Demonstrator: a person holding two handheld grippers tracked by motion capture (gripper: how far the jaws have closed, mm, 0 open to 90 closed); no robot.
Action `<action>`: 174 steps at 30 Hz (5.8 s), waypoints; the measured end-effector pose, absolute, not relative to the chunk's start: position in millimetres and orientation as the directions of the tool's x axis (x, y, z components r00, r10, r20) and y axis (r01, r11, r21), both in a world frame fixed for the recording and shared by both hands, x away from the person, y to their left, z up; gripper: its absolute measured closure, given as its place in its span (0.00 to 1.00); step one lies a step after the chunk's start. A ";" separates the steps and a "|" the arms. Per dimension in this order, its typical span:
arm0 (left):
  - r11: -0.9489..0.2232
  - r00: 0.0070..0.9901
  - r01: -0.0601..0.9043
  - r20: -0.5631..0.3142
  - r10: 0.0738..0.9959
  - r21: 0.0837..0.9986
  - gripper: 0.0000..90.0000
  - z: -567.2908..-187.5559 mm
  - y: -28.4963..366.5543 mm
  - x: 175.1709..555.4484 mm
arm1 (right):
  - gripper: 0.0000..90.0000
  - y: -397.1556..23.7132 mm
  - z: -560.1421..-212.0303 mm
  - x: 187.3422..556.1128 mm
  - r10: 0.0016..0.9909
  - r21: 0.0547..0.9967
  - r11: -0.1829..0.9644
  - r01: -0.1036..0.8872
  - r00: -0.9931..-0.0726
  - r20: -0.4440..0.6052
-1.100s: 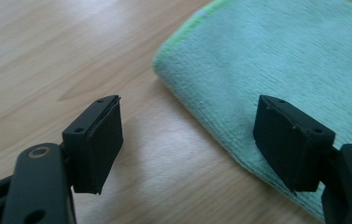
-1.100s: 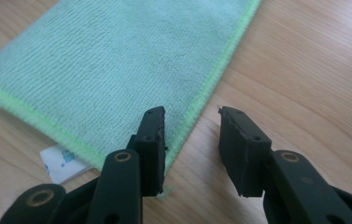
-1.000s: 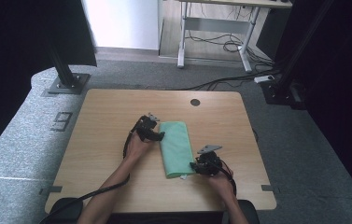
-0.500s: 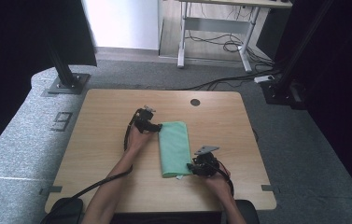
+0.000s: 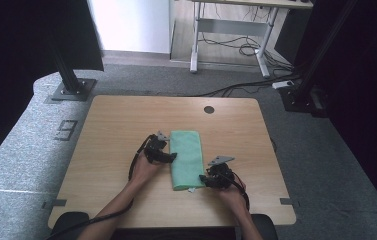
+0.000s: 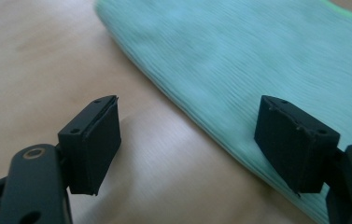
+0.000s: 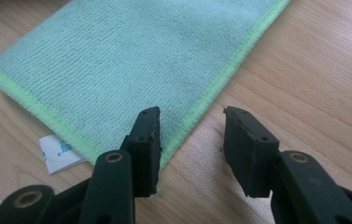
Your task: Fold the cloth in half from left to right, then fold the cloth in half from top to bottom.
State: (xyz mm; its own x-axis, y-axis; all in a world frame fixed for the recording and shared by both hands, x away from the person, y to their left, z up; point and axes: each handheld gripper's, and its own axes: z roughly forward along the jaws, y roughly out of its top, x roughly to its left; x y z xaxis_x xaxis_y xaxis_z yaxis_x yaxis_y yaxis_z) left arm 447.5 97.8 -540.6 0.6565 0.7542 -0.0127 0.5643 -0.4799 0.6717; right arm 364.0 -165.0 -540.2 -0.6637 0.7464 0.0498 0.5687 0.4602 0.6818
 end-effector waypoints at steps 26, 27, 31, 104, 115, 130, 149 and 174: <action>-0.473 0.666 0.557 -0.028 0.745 0.682 0.22 -545.1 149.5 393.5 | 0.57 -118.1 -541.8 375.2 0.760 0.695 0.445 0.564 -0.648 0.040; -0.474 0.668 0.554 -0.026 0.744 0.684 0.22 -545.2 149.0 392.5 | 0.57 -118.4 -541.7 375.4 0.759 0.694 0.446 0.565 -0.649 0.040; -0.484 0.677 0.540 -0.014 0.736 0.689 0.22 -542.9 145.5 386.0 | 0.57 -121.0 -542.7 373.7 0.767 0.702 0.433 0.565 -0.641 0.043; -0.490 0.665 0.547 0.003 0.747 0.678 0.00 -548.1 141.1 391.0 | 0.00 -126.4 -544.1 394.5 0.768 0.737 0.427 0.524 -0.640 0.010; -0.515 0.676 0.543 0.019 0.737 0.663 0.03 -546.2 139.8 375.0 | 0.00 -120.2 -553.0 385.3 0.752 0.704 0.472 0.530 -0.659 -0.007; -0.536 0.704 0.533 0.008 0.710 0.655 0.02 -530.3 139.8 351.2 | 0.00 -120.9 -552.4 343.2 0.701 0.686 0.514 0.515 -0.713 0.010; -0.469 0.640 0.582 -0.019 0.768 0.664 0.00 -549.1 144.6 403.3 | 0.02 -123.8 -550.6 340.3 0.686 0.681 0.525 0.511 -0.727 0.018; -0.463 0.635 0.586 -0.022 0.772 0.664 0.01 -549.1 144.4 402.3 | 0.18 -122.3 -506.5 451.8 0.774 0.713 0.435 0.550 -0.633 0.016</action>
State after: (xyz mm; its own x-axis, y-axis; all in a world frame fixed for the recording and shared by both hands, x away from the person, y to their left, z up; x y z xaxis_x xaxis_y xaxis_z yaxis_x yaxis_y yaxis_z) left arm 402.3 144.4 -549.1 0.6350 0.7722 -0.0218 0.5863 -0.4634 0.6645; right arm 451.8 -122.3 -506.5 -0.6327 0.7742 0.0161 0.5505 0.4350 0.7125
